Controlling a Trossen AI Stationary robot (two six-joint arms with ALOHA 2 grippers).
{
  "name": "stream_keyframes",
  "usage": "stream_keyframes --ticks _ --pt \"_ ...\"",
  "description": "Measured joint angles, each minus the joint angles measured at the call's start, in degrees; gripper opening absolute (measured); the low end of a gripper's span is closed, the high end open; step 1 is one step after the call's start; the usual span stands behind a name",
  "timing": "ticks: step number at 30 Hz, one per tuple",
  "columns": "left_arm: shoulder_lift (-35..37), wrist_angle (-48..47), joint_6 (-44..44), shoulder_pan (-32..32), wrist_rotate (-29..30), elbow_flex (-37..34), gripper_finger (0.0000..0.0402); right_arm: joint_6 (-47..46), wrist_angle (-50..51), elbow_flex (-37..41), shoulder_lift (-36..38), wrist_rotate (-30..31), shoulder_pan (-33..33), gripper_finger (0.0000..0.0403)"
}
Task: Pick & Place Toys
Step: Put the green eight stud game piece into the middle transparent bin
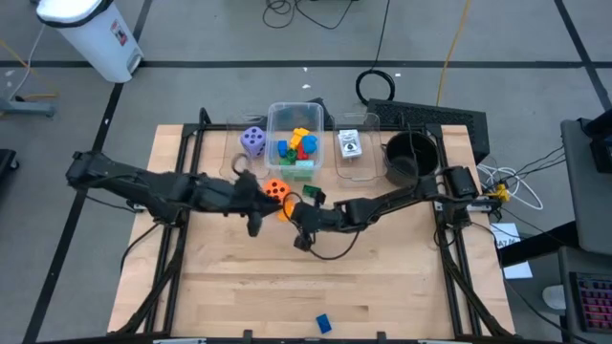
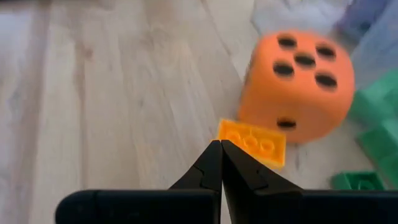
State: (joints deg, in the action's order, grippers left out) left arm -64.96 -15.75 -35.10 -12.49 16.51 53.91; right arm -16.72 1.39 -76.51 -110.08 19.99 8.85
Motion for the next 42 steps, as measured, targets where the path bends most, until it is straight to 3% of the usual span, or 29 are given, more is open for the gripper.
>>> stream_keyframes --ticks 4,12,19,26,34,42 --pt "4.7 9.28 5.51 0.13 0.57 0.17 0.0097 0.76 1.02 -3.78 0.01 1.07 0.84 0.0" --pt "16.51 9.58 12.79 0.3 9.07 0.09 0.0097 2.77 1.54 -9.9 -1.87 4.18 0.74 0.0" --pt "22.6 9.64 15.55 0.96 10.15 0.04 0.0097 2.55 9.75 -18.59 -9.56 4.45 -4.09 0.0" --pt "23.83 6.81 15.96 0.93 10.08 0.04 0.0097 -2.9 27.63 -30.14 -18.03 8.25 -7.1 0.0" --pt "23.8 3.35 15.54 0.9 8.96 0.04 0.0097 -8.94 28.88 -30.03 -17.71 11.87 -6.55 0.0" --pt "23.84 3.12 18.14 0.9 9.01 0.04 0.0097 -9.34 24.1 -29.86 -15.7 12.82 -5.82 0.0"
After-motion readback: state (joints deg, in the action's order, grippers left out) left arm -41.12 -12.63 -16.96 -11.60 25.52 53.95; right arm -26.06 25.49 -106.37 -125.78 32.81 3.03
